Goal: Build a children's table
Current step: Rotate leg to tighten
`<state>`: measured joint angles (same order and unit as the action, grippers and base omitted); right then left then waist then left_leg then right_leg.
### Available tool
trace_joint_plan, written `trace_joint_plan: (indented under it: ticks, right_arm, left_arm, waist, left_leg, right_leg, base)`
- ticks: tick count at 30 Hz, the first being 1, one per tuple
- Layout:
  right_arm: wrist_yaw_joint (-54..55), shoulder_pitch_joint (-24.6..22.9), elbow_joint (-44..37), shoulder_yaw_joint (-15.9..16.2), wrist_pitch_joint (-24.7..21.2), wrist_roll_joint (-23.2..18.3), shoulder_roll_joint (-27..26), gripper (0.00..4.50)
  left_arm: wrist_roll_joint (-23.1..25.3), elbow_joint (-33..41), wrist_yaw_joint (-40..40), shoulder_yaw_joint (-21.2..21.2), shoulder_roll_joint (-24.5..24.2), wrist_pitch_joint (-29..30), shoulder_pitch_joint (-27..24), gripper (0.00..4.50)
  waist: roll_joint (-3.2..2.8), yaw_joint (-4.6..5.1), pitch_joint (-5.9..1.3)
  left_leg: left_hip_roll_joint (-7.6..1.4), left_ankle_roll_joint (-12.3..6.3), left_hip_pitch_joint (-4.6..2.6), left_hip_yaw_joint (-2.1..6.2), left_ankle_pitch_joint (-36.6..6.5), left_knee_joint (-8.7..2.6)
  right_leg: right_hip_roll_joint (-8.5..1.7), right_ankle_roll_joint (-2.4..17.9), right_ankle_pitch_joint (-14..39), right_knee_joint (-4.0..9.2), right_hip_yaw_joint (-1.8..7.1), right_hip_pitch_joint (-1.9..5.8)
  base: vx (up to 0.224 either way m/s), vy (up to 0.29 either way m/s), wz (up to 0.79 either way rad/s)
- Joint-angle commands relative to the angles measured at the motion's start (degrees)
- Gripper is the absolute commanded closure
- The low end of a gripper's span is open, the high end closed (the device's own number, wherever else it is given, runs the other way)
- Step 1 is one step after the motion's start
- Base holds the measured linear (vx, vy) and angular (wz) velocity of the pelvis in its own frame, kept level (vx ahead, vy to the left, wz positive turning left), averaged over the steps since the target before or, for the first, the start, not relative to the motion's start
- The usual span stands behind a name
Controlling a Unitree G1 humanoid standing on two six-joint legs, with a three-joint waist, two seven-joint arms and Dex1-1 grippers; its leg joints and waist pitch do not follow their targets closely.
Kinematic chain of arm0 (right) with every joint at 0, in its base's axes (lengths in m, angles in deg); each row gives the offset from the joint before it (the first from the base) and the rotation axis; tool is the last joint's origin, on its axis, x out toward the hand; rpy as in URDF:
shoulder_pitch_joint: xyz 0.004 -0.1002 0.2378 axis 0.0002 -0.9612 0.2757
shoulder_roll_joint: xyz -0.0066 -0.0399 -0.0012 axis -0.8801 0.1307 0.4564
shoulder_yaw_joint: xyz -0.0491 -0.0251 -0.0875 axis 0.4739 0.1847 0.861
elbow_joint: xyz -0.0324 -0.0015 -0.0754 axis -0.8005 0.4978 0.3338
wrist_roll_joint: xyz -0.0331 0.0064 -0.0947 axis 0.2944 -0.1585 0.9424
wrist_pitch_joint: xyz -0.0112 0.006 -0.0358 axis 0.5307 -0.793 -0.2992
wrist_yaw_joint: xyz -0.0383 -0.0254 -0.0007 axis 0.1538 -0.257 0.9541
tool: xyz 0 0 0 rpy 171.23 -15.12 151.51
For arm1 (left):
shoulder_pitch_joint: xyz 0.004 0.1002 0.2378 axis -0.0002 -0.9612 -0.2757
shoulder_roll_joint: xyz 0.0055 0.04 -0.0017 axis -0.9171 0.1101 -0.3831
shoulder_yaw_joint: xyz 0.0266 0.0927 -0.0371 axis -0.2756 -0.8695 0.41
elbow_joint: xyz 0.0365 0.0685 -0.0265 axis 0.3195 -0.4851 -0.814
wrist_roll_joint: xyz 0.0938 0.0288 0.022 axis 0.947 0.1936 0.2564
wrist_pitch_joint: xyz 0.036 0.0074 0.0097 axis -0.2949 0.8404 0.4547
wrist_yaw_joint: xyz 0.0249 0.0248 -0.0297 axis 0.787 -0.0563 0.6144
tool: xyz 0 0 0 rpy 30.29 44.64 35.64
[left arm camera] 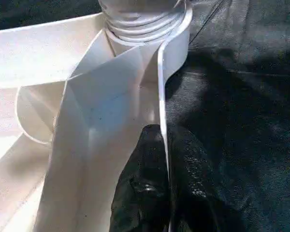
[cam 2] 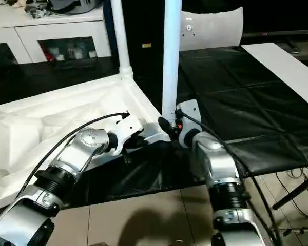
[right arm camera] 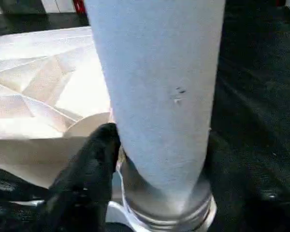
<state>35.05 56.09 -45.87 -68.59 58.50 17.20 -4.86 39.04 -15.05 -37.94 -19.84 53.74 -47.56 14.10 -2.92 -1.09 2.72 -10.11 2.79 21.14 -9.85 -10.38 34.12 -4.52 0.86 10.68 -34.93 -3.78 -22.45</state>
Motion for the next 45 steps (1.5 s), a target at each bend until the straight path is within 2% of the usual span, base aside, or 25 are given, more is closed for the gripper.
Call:
trace_joint_plan:
  ticks: [1, 4, 8, 10, 14, 15, 16, 19, 20, 22, 23, 25, 28, 32, 33, 37, 38, 39, 42, 45]
  right_arm:
    - [-5.4, 0.1, -1.1, 5.3, 0.4, -1.3, -1.5, 1.36]
    - [-10.4, -1.7, -3.6, 6.9, 2.0, -1.5, 1.1, 1.03]
    - [-15.8, -3.7, -5.8, 7.3, 3.7, -2.7, 5.1, 0.83]
    - [-21.5, -5.0, -6.5, 6.8, 5.7, -2.8, 10.0, 0.49]
    - [-26.8, -5.3, -7.0, 6.0, 6.4, -3.9, 13.4, 0.14]
    - [-27.7, -5.3, -7.1, 6.0, 6.8, -4.1, 14.2, 0.14]
    - [-30.0, -5.2, -7.2, 6.1, 7.2, -4.5, 15.7, 0.05]
    - [-32.3, -5.1, -7.4, 6.4, 7.8, -4.6, 17.4, 0.05]
    - [-38.4, -5.2, -8.3, 7.6, 8.6, -5.6, 20.6, 0.05]
    - [-41.4, -5.1, -8.5, 8.1, 9.0, -6.3, 21.8, 0.05]
    - [-43.7, -4.9, -8.4, 8.5, 8.7, -7.0, 22.5, 0.05]
    - [-46.7, -4.4, -7.9, 9.4, 8.3, -7.4, 23.3, 0.39]
    - [-49.6, -3.8, -6.7, 10.6, 9.0, -7.6, 23.8, 0.53]
    - [-51.7, -3.1, -5.8, 11.6, 9.2, -8.3, 24.1, 0.9]
    - [-51.9, -3.1, -5.7, 11.7, 9.3, -8.3, 24.1, 1.0]
    - [-53.2, -2.5, -5.0, 12.2, 9.3, -8.4, 23.5, 1.45]
    - [-53.2, -2.5, -5.0, 12.2, 9.3, -8.4, 23.5, 1.45]
    - [-53.2, -2.5, -4.9, 12.3, 9.5, -8.4, 23.4, 1.69]
    - [-53.3, -2.8, -5.1, 12.4, 9.2, -8.6, 23.3, 1.81]
    - [-53.5, -3.2, -5.6, 12.3, 8.5, -9.0, 23.2, 2.13]
  left_arm:
    - [0.1, 1.5, -0.6, -2.0, 0.7, -1.8, 0.7, 4.5]
    - [0.1, 1.2, -2.3, -2.5, -0.9, -3.3, 0.4, 4.5]
    - [0.0, 1.2, -5.7, -3.1, -3.2, -5.8, -0.2, 4.5]
    - [-1.0, 1.3, -11.0, -3.5, -5.6, -9.1, -0.8, 4.5]
    - [-1.3, 1.4, -15.2, -4.5, -7.6, -11.9, -1.1, 4.5]
    - [-1.4, 1.4, -15.9, -4.7, -8.0, -12.3, -1.1, 4.5]
    - [-2.0, 1.5, -17.9, -5.1, -8.8, -13.9, -1.2, 4.5]
    - [-2.5, 2.0, -20.1, -5.6, -9.7, -15.0, -1.4, 4.5]
    - [-2.8, 2.8, -25.0, -7.1, -11.8, -17.1, -1.8, 4.5]
    - [-2.7, 3.2, -27.3, -8.0, -12.8, -18.0, -2.0, 4.5]
    - [-2.7, 3.4, -28.8, -8.5, -13.4, -18.5, -2.2, 4.5]
    - [-2.8, 3.8, -30.7, -9.2, -14.1, -19.4, -2.4, 4.5]
    - [-2.9, 4.0, -32.1, -9.6, -14.7, -20.3, -2.5, 4.5]
    - [-3.5, 4.3, -32.8, -9.7, -14.9, -20.7, -2.4, 4.5]
    - [-3.6, 4.3, -32.9, -9.7, -14.9, -20.8, -2.4, 4.5]
    - [-4.3, 4.3, -32.9, -9.3, -14.6, -20.8, -2.6, 4.5]
    - [-4.3, 4.3, -32.9, -9.3, -14.6, -20.8, -2.6, 4.5]
    - [-4.1, 4.2, -32.5, -9.2, -14.6, -20.8, -2.6, 4.5]
    - [-4.2, 3.8, -32.1, -9.0, -14.4, -21.1, -2.5, 4.5]
    - [-4.3, 3.9, -32.1, -8.9, -14.4, -20.9, -2.6, 4.5]
  waist:
    - [0.76, -0.43, -3.55]
    - [0.63, -0.66, -3.75]
    - [0.4, -1.16, -3.75]
    - [0.32, -1.39, -3.63]
    - [0.3, -1.62, -3.62]
    - [0.27, -1.66, -3.61]
    - [0.51, -1.84, -3.57]
    - [0.44, -2.48, -3.66]
    - [0.56, -2.79, -3.68]
    - [0.53, -3.2, -3.76]
    - [0.55, -3.29, -3.72]
    - [0.63, -3.65, -3.62]
    - [0.69, -4.16, -3.62]
    - [0.72, -4.17, -3.64]
    - [0.99, -4.22, -3.7]
    - [0.84, -4.24, -3.76]
    - [0.82, -4.29, -3.81]
    - [0.84, -4.31, -3.82]
    - [0.91, -4.31, -3.82]
    - [0.9, -4.39, -3.82]
  left_leg:
    - [-2.26, -2.86, -0.01, 0.98, -12.9, -4.01]
    - [-2.31, -3.73, 0.11, 0.91, -10.8, -3.8]
    - [-2.43, -4.29, 0.13, 0.89, -10.7, -3.81]
    - [-2.51, -4.26, -0.01, 0.82, -11.9, -3.8]
    - [-2.73, -4.32, -0.04, 0.9, -12.8, -3.95]
    - [-2.77, -4.21, -0.15, 0.86, -12.9, -3.95]
    - [-2.82, -4.04, -0.19, 0.79, -12.8, -3.96]
    - [-2.9, -4.16, -0.27, 0.77, -12.1, -3.88]
    - [-2.94, -4.4, -0.21, 0.76, -11.9, -3.85]
    - [-3.2, -5.2, -0.03, 0.74, -10.8, -3.77]
    - [-3.11, -5.45, -0.15, 0.63, -10.6, -3.68]
    - [-3.11, -5.47, -0.13, 0.61, -11.2, -3.72]
    - [-3.28, -4.47, -0.3, 0.67, -11.5, -3.85]
    - [-3.21, -4.0, -0.3, 0.68, -12.0, -3.87]
    - [-3.16, -4.12, -0.2, 0.67, -11.5, -3.8]
    - [-3.11, -4.5, -0.15, 0.63, -10.2, -3.67]
    - [-3.12, -4.58, -0.18, 0.63, -10.0, -3.64]
    - [-3.11, -4.65, -0.16, 0.62, -9.8, -3.62]
    - [-3.13, -4.76, -0.17, 0.61, -9.8, -3.62]
    - [-3.12, -4.71, -0.11, 0.65, -9.7, -3.62]
  right_leg:
    - [-3.8, 11.3, 14.7, 5.17, 2.47, 2.74]
    - [-3.75, 11.9, 11.2, 4.89, 2.41, 2.88]
    - [-3.74, 12.5, 9.9, 4.74, 2.43, 2.87]
    - [-3.74, 12.7, 10.7, 4.86, 2.44, 2.86]
    - [-3.77, 13.0, 11.2, 4.8, 2.39, 2.79]
    - [-3.74, 13.1, 11.2, 4.75, 2.42, 2.74]
    - [-3.76, 13.3, 11.4, 4.78, 2.47, 2.65]
    - [-3.81, 13.6, 10.6, 4.56, 2.51, 2.61]
    - [-3.84, 13.6, 10.2, 4.45, 2.48, 2.76]
    - [-3.91, 13.8, 8.1, 4.09, 2.57, 2.81]
    - [-3.82, 14.1, 7.8, 4.11, 2.51, 2.61]
    - [-3.98, 14.1, 9.4, 4.24, 2.46, 2.61]
    - [-4.0, 13.8, 11.4, 4.27, 2.53, 2.44]
    - [-3.98, 13.8, 11.5, 4.24, 2.54, 2.48]
    - [-4.06, 13.8, 11.3, 4.15, 2.53, 2.57]
    - [-3.98, 13.8, 10.3, 4.1, 2.5, 2.52]
    - [-3.96, 13.9, 9.9, 4.06, 2.47, 2.51]
    - [-3.92, 14.0, 9.5, 4.02, 2.46, 2.51]
    - [-3.94, 14.0, 9.6, 4.03, 2.45, 2.51]
    - [-3.97, 13.8, 9.9, 4.0, 2.43, 2.57]
  base:
    - [0.0, 0.0, 0.0]
    - [0.0, 0.0, 0.0]
    - [0.0, 0.0, 0.0]
    - [0.0, 0.0, 0.0]
    - [0.0, 0.0, 0.0]
    - [0.0, 0.0, 0.0]
    - [0.0, 0.0, 0.0]
    - [0.0, 0.0, 0.0]
    - [0.0, 0.0, 0.0]
    - [0.0, 0.0, 0.0]
    - [0.0, 0.0, 0.0]
    - [0.0, 0.0, 0.0]
    - [0.0, 0.0, 0.0]
    - [0.0, 0.0, 0.0]
    - [0.0, 0.0, 0.0]
    - [0.0, 0.0, 0.0]
    - [0.0, 0.0, 0.0]
    - [0.0, 0.0, 0.0]
    - [0.0, 0.0, 0.0]
    - [0.0, 0.0, 0.0]
